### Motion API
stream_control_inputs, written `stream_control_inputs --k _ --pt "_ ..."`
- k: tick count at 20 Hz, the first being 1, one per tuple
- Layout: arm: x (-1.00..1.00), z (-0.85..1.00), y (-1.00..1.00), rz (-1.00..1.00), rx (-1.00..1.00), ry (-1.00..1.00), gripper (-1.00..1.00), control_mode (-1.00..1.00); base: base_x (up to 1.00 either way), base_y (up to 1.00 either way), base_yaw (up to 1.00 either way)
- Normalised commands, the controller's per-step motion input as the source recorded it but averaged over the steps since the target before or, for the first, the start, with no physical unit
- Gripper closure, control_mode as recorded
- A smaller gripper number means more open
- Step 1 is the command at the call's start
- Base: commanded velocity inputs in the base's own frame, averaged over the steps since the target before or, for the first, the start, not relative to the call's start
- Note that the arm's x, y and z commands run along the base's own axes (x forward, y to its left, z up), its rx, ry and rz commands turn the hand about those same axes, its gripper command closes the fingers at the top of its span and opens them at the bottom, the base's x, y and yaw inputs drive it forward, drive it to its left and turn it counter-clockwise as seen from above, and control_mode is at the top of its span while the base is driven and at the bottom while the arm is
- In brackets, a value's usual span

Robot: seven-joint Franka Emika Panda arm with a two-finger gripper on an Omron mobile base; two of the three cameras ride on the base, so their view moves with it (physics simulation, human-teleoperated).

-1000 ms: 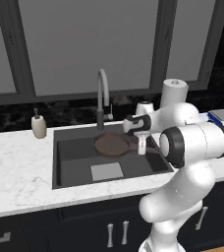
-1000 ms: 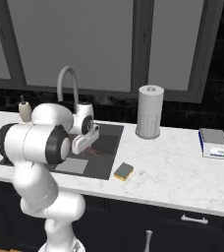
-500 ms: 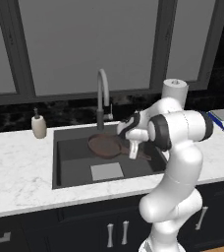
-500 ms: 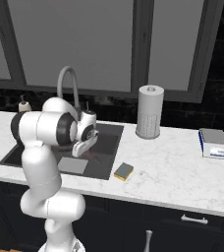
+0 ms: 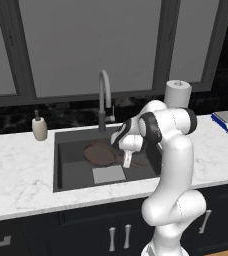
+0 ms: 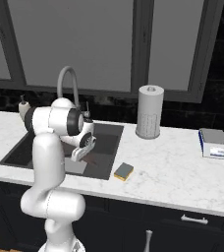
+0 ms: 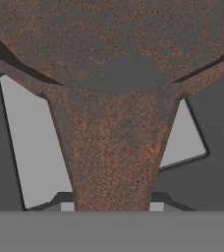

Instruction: Pick the pan and sponge and place them into the sink. Then turn on the water.

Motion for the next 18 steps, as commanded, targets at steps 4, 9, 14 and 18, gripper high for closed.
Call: stream_control_inputs --k 4,9,14,18 --pt "0.16 -0.45 0.18 0.0 -0.05 0.0 1.0 -1.0 0.0 0.0 0.0" --pt "0.22 -0.44 0.01 0.0 -0.01 0.0 1.0 -1.0 0.0 0.0 0.0" --pt "0.28 -0.5 0.0 0.0 -0.01 0.0 1.0 -1.0 0.0 0.0 0.0" --pt "0.29 -0.52 0.0 0.0 -0.02 0.0 1.0 -1.0 0.0 0.0 0.0"
